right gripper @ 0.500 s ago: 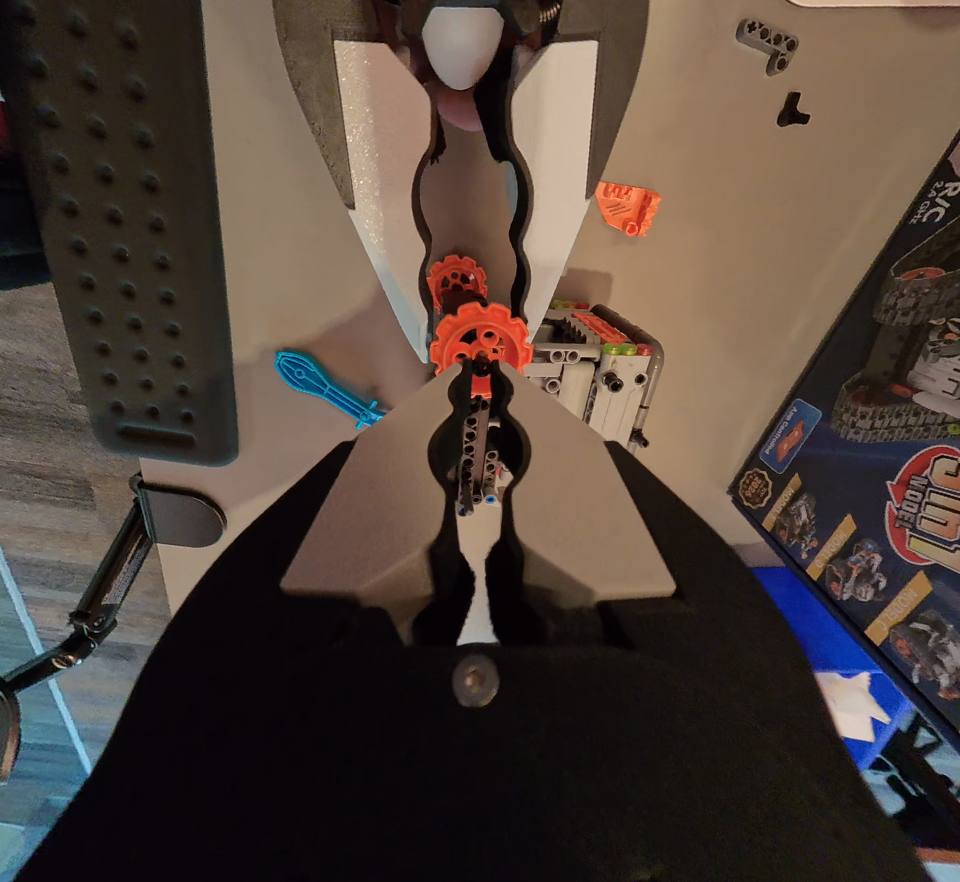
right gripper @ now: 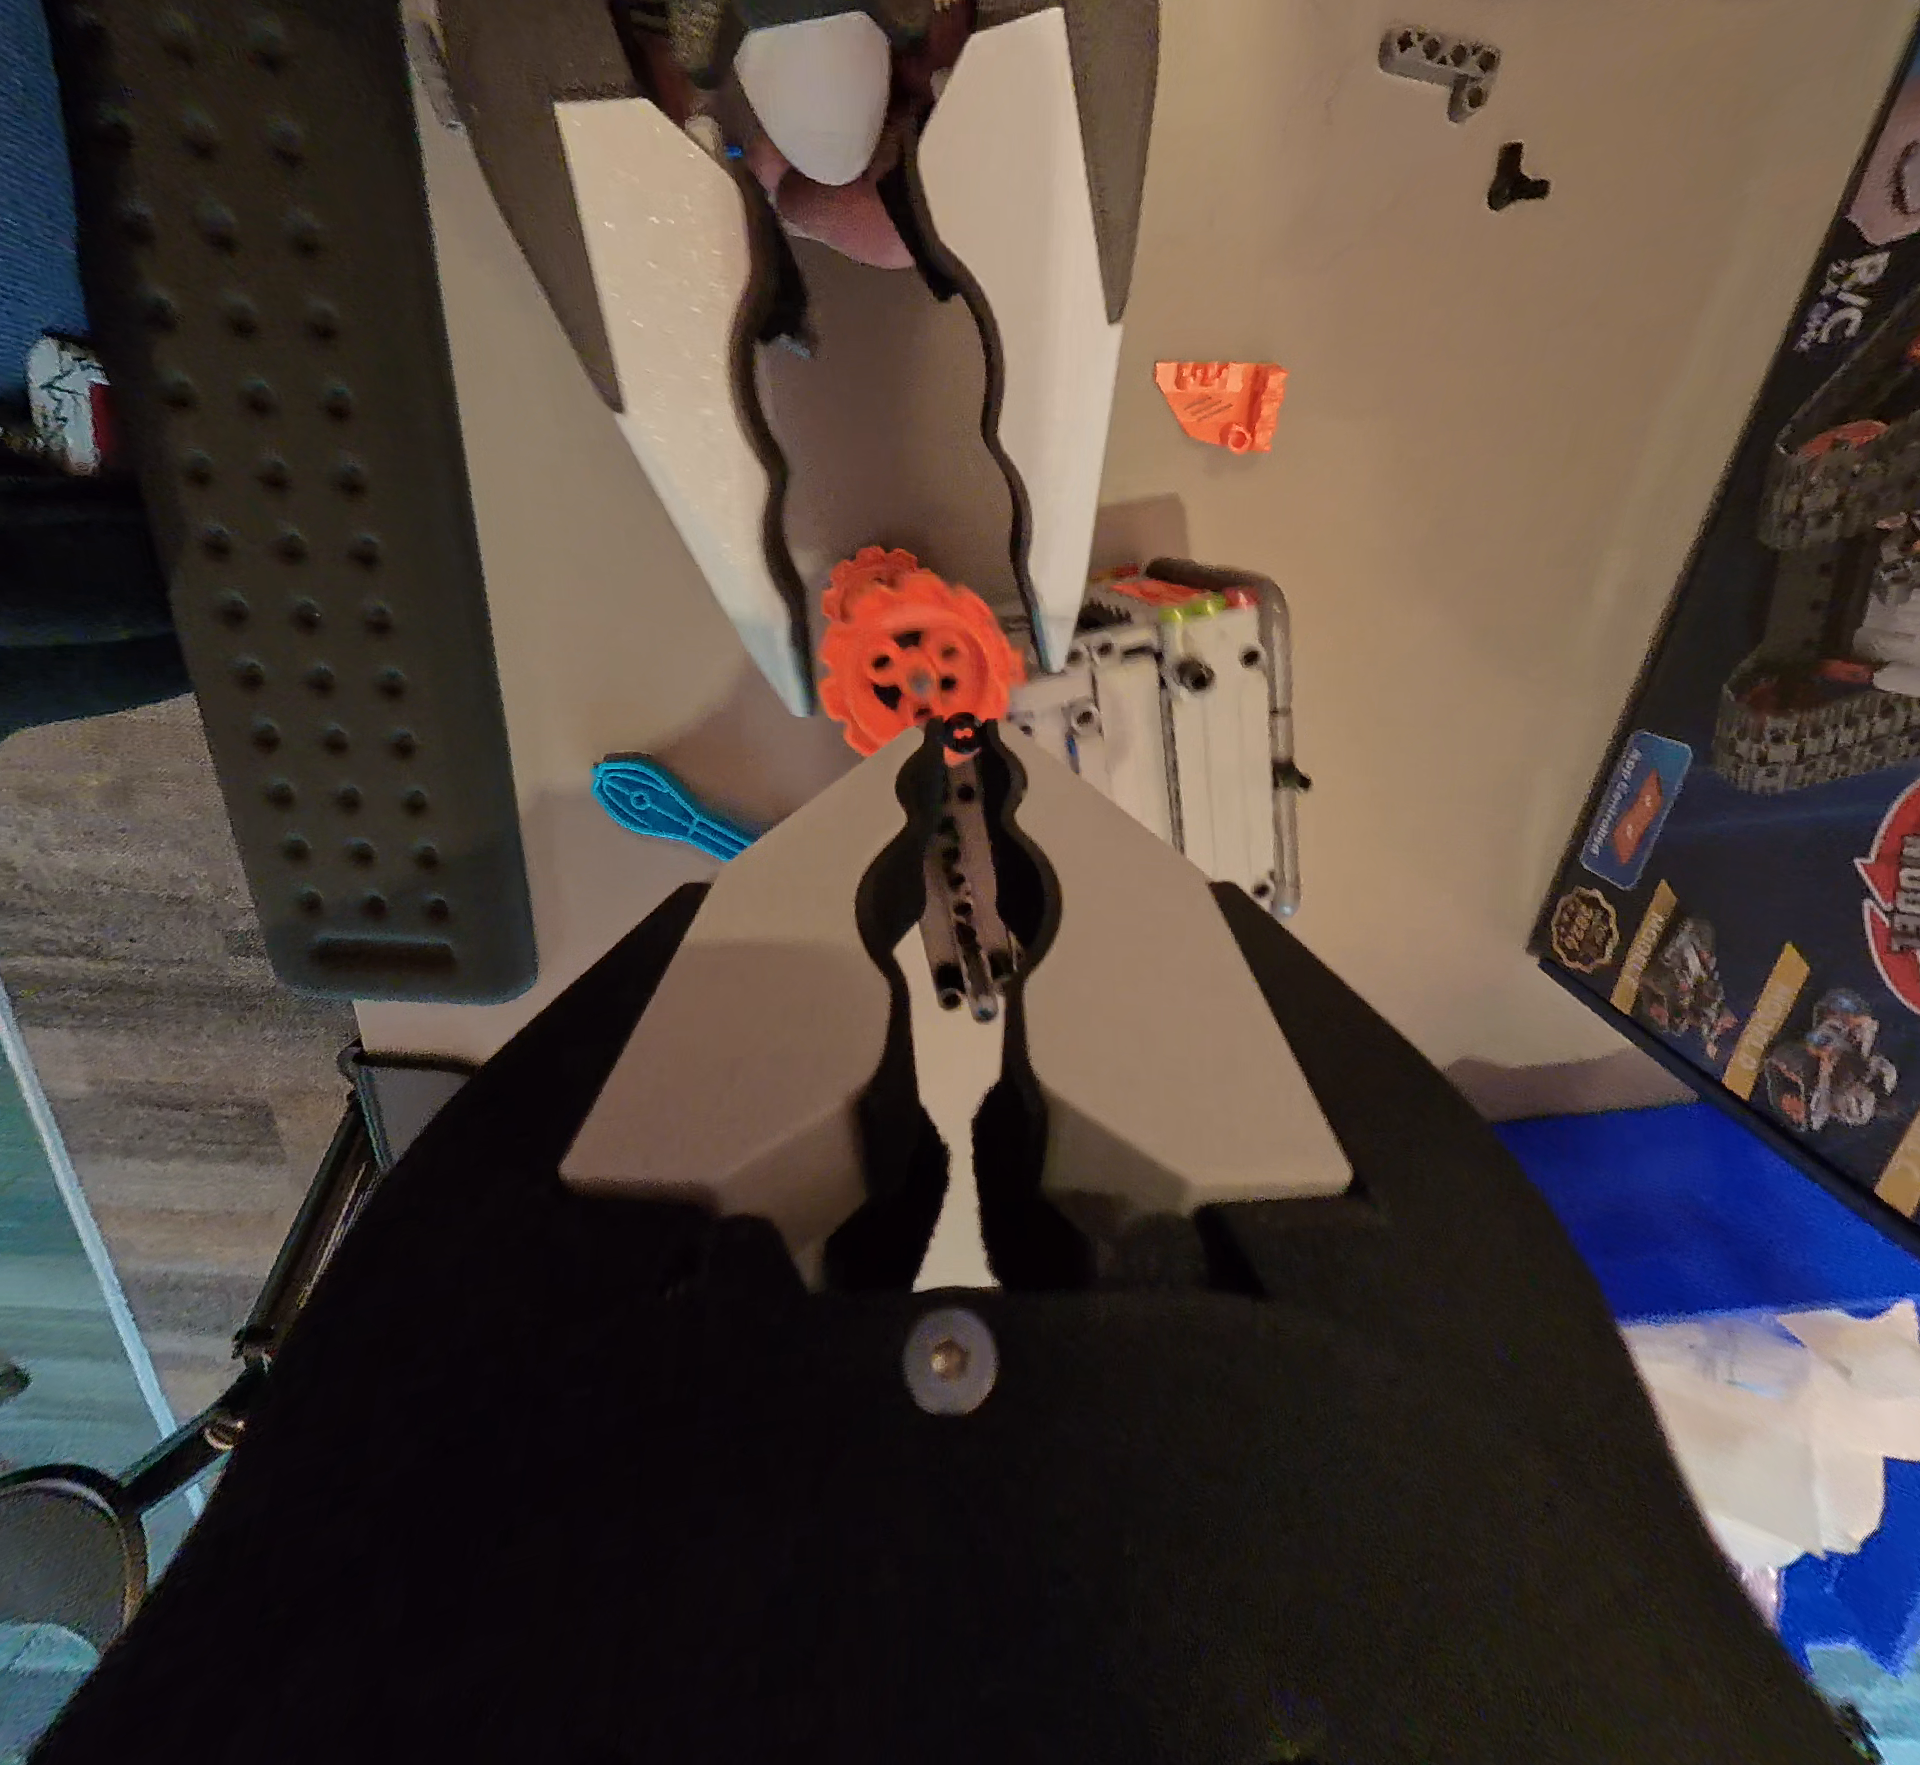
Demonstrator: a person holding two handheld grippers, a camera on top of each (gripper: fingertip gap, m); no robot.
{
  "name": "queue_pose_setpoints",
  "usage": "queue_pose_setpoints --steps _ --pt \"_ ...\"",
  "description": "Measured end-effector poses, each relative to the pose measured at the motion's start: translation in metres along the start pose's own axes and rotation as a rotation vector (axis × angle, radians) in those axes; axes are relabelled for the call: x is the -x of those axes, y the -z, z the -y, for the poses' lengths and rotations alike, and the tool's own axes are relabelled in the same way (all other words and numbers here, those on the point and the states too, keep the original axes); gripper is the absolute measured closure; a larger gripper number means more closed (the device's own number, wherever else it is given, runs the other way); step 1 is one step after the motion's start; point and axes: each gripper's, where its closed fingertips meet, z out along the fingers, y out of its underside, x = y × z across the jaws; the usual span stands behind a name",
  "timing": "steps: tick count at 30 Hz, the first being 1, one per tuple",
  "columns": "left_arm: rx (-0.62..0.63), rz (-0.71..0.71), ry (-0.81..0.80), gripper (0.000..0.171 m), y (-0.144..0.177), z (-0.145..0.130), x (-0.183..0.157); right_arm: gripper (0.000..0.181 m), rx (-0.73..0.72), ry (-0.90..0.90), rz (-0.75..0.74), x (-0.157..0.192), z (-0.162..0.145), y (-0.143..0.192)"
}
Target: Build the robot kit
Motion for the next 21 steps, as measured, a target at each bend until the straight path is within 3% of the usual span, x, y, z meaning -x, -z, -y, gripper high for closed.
queue_pose_setpoints --steps 3,8,21 --pt "0.013 -0.022 0.024 0.118 -0.004 -0.003 -0.003 0.177 -0.02 -0.019 -0.001 0.001 -0.004 0.003" --pt "0.005 -0.043 0.03 0.128 -0.007 -0.003 -0.007 0.177 -0.034 -0.008 0.007 0.009 0.0 -0.002" --pt "0.001 -0.03 0.024 0.129 -0.007 -0.003 -0.007 0.177 -0.006 0.022 0.0 0.012 0.004 -0.011"
